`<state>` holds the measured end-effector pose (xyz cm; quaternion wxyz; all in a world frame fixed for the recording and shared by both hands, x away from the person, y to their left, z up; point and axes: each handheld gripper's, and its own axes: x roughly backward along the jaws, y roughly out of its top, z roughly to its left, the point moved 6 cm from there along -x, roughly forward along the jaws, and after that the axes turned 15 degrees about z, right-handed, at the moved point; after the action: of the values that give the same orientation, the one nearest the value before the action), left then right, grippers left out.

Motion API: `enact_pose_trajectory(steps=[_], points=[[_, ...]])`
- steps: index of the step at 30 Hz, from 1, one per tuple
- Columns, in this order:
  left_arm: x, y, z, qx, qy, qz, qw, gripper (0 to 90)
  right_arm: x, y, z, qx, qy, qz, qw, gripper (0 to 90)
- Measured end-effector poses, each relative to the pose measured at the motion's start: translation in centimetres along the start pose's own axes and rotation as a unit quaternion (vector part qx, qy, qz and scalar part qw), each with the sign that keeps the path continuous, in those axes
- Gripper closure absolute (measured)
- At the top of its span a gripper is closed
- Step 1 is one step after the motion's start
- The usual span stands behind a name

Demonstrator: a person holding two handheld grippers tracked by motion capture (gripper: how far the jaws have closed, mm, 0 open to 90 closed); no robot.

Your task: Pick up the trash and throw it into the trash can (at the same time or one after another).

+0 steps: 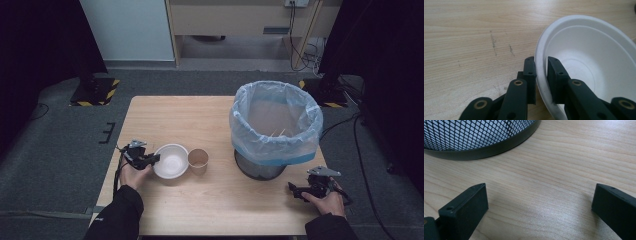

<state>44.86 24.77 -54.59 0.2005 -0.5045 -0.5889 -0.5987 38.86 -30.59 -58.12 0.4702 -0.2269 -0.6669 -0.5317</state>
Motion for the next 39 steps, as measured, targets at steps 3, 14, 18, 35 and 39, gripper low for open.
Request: enact_pose_trajectory(steps=[3, 14, 18, 35, 39], points=[[0.4, 0.2, -0.2, 0.000, -0.001, -0.007, 1.0000, 79.6, 0.0, 0.0, 0.0, 0.000, 0.000, -0.001, 1.0000, 0.8], [2.3, 1.1, -1.4, -0.019, 0.006, -0.042, 0.9989, 82.2, 0.0, 0.0, 0.0, 0.000, 0.000, -0.001, 1.0000, 0.8], [3.4, 1.5, -1.5, -0.022, 0.011, -0.059, 0.9980, 83.1, 0.0, 0.0, 0.0, 0.000, 0.000, -0.001, 1.0000, 0.8], [8.1, 2.7, -0.9, -0.017, 0.020, -0.141, 0.9897, 83.3, 0.0, 0.0, 0.0, 0.000, 0.000, -0.001, 1.0000, 0.8], [8.8, 3.0, -1.1, -0.015, 0.016, -0.156, 0.9875, 83.3, 0.0, 0.0, 0.0, 0.000, 0.000, -0.001, 1.0000, 0.8]])
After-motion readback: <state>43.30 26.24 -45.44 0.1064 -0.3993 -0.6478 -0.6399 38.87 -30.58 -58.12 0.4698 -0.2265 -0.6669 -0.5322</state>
